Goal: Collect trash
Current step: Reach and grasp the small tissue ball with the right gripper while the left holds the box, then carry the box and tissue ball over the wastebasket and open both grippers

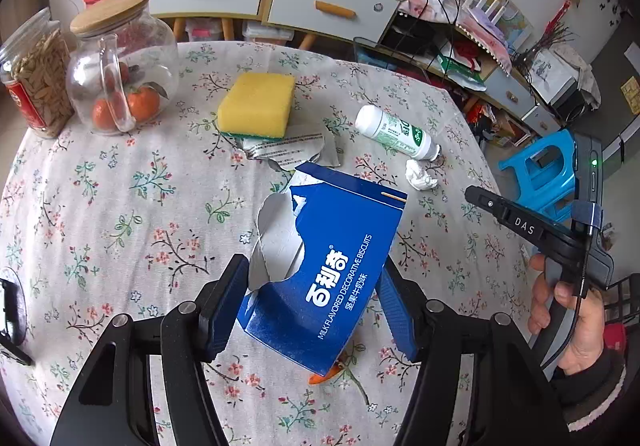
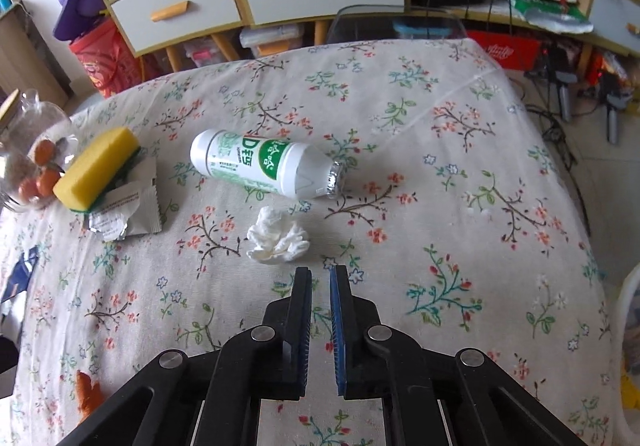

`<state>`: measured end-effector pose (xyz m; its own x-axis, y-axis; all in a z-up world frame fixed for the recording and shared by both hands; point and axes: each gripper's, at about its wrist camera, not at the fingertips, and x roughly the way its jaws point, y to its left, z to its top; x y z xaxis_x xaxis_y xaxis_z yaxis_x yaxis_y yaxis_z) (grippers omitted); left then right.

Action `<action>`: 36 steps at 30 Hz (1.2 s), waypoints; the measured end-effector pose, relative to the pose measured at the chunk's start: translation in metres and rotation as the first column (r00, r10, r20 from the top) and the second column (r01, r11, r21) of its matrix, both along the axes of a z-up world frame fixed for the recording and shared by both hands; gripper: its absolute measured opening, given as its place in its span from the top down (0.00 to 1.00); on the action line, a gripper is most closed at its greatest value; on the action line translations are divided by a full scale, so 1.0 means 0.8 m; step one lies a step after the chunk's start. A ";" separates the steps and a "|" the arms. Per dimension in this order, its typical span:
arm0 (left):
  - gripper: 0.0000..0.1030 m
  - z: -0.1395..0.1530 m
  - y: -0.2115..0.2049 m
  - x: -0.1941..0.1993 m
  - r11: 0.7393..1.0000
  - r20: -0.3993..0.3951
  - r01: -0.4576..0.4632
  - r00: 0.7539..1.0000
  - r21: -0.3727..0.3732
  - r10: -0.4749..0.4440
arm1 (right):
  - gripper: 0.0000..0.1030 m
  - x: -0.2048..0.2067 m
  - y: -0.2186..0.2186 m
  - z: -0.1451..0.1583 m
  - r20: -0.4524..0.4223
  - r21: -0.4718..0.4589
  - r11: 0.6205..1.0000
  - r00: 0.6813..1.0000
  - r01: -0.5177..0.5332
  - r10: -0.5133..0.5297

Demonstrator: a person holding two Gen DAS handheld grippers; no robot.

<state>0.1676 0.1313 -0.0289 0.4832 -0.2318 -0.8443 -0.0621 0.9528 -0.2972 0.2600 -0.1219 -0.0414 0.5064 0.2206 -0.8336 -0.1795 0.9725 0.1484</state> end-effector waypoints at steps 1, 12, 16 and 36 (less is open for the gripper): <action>0.36 0.000 -0.001 0.001 1.000 -0.001 0.000 1.000 -0.006 0.000 | 0.67 0.001 -0.002 -0.002 -0.010 0.012 1.000 1.000 -0.002 0.002; 0.36 -0.003 0.009 0.005 1.000 -0.011 -0.009 1.000 -0.010 0.009 | 0.22 0.032 0.027 -0.040 -0.047 0.003 0.999 0.998 0.033 -0.033; 0.36 -0.006 0.012 0.006 1.000 -0.018 -0.011 1.000 -0.005 0.011 | 0.39 0.043 0.041 -0.047 -0.020 -0.011 1.000 1.000 0.019 -0.019; 0.36 0.012 -0.033 0.000 0.999 0.030 0.019 0.999 -0.039 -0.018 | 0.81 -0.008 -0.024 0.010 -0.001 -0.009 1.000 1.000 -0.004 0.004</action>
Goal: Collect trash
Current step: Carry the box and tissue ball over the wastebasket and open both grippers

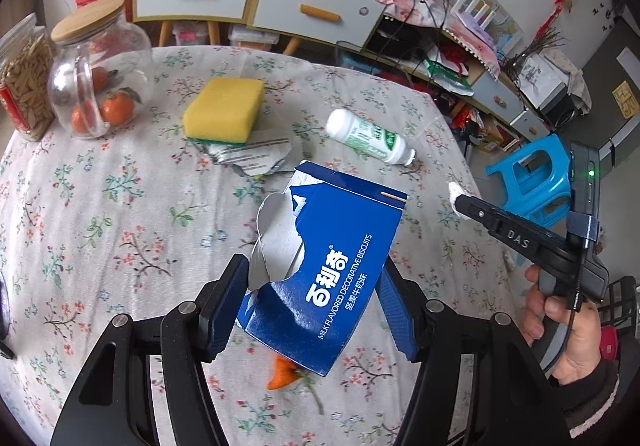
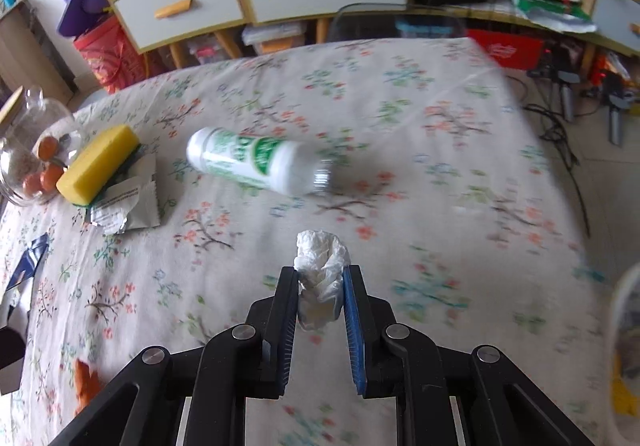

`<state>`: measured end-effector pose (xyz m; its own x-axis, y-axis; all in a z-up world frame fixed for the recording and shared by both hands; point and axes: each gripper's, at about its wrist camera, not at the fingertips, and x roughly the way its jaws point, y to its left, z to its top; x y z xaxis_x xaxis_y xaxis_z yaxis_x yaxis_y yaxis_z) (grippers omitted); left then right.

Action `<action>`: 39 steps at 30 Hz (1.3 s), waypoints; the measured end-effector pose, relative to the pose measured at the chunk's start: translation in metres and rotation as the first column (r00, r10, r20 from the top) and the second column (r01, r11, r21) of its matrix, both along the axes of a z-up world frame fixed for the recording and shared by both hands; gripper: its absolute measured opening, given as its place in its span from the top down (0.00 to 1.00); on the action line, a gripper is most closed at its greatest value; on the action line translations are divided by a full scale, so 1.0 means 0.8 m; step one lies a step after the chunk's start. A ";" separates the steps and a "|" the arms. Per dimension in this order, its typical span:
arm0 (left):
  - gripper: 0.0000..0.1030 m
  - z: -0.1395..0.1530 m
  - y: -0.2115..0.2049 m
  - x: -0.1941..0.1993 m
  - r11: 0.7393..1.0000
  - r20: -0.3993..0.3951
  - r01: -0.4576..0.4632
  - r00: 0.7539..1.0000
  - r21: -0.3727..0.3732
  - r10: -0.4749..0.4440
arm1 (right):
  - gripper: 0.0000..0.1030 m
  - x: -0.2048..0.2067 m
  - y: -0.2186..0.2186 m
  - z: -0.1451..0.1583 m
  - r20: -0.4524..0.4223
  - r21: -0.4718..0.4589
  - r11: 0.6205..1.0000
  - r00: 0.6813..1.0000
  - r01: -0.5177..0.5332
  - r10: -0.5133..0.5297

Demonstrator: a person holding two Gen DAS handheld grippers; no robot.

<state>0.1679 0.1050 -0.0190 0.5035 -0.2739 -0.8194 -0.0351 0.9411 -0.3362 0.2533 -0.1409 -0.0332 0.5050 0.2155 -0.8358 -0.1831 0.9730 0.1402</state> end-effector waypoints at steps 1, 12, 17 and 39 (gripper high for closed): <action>0.36 0.002 -0.007 0.000 1.000 0.005 0.007 1.000 -0.004 -0.007 | 0.81 -0.003 -0.009 0.003 0.002 0.005 1.000 1.000 0.009 -0.009; 0.36 0.023 -0.108 0.008 0.989 0.038 0.149 0.988 0.024 -0.149 | 0.81 -0.039 -0.149 0.028 -0.015 0.032 0.989 0.990 0.142 -0.141; 0.36 0.020 -0.164 0.020 0.976 0.022 0.215 0.976 0.020 -0.215 | 0.81 -0.051 -0.224 0.028 -0.041 0.041 0.970 0.970 0.241 -0.239; 0.35 -0.014 -0.450 0.070 0.861 -0.010 0.508 0.861 -0.001 -0.508 | 0.42 -0.114 -0.432 0.029 -0.132 0.060 0.842 0.840 0.536 -0.526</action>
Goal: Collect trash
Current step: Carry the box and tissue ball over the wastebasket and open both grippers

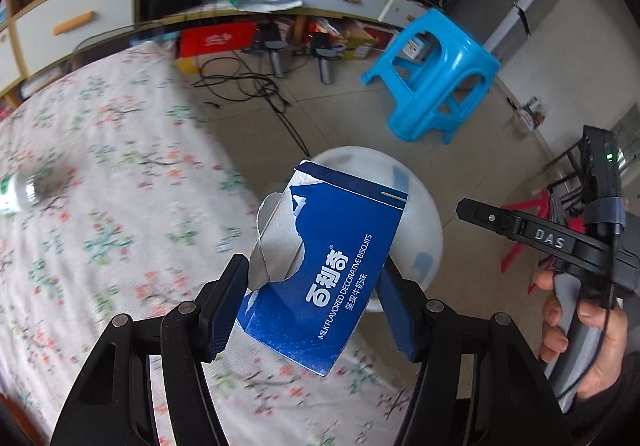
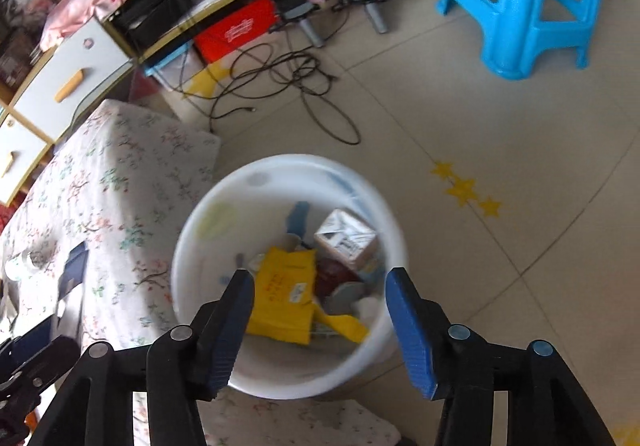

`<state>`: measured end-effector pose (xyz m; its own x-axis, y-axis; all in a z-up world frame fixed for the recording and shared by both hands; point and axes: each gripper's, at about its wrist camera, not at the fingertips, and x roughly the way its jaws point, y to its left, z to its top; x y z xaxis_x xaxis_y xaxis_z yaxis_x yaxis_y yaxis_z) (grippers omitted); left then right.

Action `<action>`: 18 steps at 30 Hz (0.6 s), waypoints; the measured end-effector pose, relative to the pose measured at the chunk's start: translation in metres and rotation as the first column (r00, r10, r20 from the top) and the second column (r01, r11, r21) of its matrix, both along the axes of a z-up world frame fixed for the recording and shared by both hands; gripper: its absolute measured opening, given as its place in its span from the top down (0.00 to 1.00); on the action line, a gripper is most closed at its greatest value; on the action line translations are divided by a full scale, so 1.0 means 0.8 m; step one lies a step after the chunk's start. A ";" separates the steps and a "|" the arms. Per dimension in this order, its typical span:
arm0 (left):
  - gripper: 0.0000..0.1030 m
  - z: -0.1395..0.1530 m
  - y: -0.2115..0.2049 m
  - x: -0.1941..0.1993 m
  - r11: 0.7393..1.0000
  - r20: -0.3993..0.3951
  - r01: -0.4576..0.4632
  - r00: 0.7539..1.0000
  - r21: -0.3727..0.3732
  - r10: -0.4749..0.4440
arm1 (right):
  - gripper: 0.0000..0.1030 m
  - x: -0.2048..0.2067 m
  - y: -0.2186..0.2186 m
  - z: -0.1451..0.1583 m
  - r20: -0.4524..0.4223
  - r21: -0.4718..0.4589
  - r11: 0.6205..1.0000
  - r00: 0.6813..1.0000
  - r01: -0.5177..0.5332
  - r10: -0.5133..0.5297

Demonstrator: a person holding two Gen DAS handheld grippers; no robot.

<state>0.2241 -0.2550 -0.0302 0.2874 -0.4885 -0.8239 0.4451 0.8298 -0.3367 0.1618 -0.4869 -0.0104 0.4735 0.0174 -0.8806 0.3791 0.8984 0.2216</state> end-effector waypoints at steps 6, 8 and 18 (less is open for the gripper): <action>0.31 -0.013 -0.044 0.004 0.999 0.005 0.045 0.999 -0.014 -0.045 | 0.39 -0.015 -0.023 0.000 -0.004 0.001 0.999 0.999 0.044 -0.044; 0.23 -0.015 -0.053 0.006 0.999 0.015 0.048 0.999 -0.002 -0.048 | 0.39 -0.019 -0.028 0.001 -0.005 -0.011 0.999 0.999 0.048 -0.048; 0.15 0.013 -0.033 -0.023 0.978 0.066 -0.085 0.995 0.190 0.073 | 0.35 -0.020 -0.029 0.007 0.009 -0.024 0.999 0.999 0.045 -0.045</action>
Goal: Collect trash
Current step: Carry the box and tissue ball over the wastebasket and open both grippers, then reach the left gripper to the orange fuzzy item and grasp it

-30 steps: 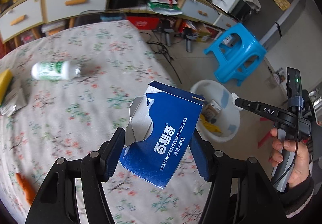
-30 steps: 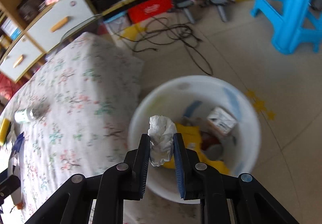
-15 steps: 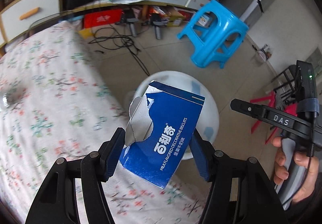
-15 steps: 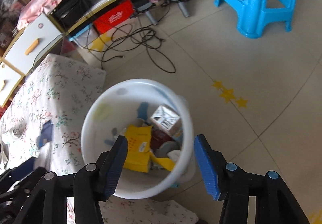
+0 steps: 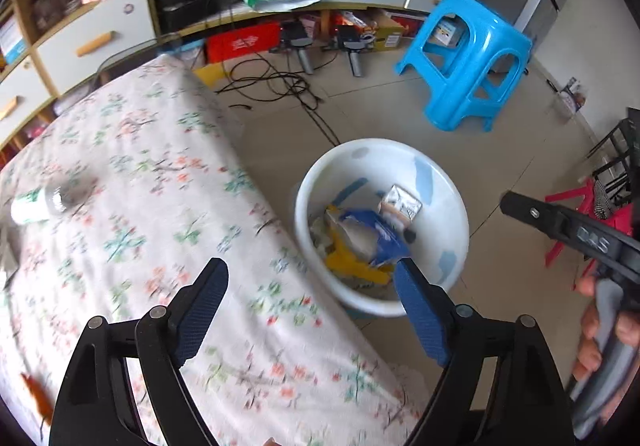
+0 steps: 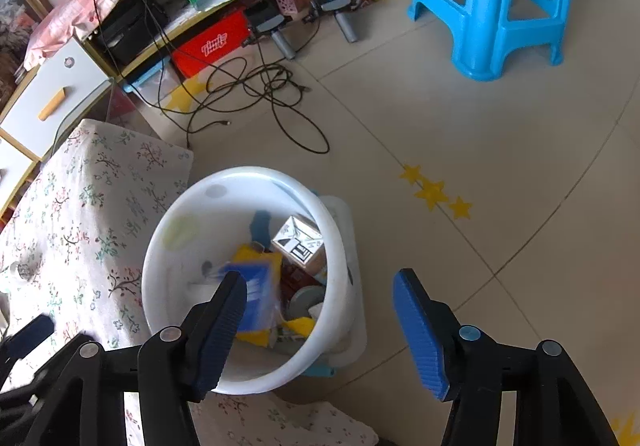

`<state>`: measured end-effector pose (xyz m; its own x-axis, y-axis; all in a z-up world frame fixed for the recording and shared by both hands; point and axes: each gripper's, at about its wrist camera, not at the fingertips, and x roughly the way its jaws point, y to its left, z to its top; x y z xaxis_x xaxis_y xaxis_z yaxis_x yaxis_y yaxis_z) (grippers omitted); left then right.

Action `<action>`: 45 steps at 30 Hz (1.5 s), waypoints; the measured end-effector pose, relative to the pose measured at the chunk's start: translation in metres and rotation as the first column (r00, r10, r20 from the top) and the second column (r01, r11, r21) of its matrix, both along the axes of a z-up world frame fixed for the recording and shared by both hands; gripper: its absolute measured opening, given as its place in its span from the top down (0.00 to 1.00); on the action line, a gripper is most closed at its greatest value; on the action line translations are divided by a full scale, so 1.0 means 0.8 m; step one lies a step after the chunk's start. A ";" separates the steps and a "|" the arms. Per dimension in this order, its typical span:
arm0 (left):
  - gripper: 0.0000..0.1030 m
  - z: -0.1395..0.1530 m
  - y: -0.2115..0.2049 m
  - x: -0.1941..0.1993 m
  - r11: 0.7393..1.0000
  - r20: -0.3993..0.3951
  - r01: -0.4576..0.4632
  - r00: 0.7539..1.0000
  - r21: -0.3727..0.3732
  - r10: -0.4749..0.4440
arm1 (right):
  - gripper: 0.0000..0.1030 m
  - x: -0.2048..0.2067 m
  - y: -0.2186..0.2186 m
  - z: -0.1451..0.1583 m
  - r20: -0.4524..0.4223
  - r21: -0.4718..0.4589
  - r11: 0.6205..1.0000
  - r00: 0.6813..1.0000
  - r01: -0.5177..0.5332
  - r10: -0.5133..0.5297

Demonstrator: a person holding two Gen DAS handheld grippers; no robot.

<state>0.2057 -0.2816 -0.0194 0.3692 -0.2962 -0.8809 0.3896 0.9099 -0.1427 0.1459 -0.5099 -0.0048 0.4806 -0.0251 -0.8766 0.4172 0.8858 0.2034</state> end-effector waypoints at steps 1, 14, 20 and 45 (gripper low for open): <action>0.15 0.003 0.007 -0.003 1.000 0.001 -0.001 1.000 0.001 0.001 | 0.35 0.001 0.002 0.000 -0.001 -0.003 1.000 1.000 0.000 0.000; 0.08 -0.006 0.185 -0.033 0.986 0.014 -0.150 0.989 0.070 0.149 | 0.18 0.021 0.079 0.009 0.008 -0.027 0.995 0.995 -0.100 0.100; 0.04 -0.020 0.269 -0.049 0.971 0.001 -0.230 0.973 0.063 0.231 | 0.10 0.028 0.132 0.009 -0.009 -0.056 0.984 0.985 -0.171 0.171; 0.20 -0.071 0.455 -0.102 0.876 -0.203 -0.454 0.884 -0.160 0.421 | 0.09 0.052 0.338 -0.023 -0.084 -0.103 0.879 0.885 -0.465 0.458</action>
<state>0.1240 0.0824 -0.0760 0.3634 -0.3101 -0.8785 -0.0845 0.9281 -0.3625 0.1874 -0.2395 -0.0232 0.4139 0.0841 -0.9064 -0.0375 0.9965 0.0753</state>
